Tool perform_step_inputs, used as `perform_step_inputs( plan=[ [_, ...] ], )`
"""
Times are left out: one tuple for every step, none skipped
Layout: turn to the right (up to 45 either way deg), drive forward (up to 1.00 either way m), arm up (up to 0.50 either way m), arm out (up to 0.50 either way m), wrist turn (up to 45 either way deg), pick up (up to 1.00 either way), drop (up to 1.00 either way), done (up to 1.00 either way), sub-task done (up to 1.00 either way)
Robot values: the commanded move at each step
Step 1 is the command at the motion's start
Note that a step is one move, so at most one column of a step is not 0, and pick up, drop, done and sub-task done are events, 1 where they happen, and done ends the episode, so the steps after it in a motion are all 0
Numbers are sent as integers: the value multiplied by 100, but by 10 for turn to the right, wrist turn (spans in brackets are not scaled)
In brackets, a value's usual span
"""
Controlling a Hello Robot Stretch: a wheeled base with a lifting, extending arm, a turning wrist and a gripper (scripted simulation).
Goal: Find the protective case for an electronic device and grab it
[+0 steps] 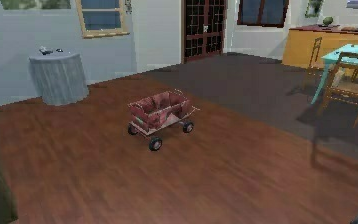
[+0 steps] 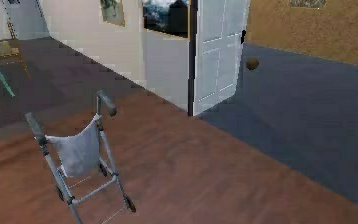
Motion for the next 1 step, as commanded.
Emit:
perform_step_inputs(
  plan=[
    [0,85,0,0,0,0,0,0,0]
  ],
)
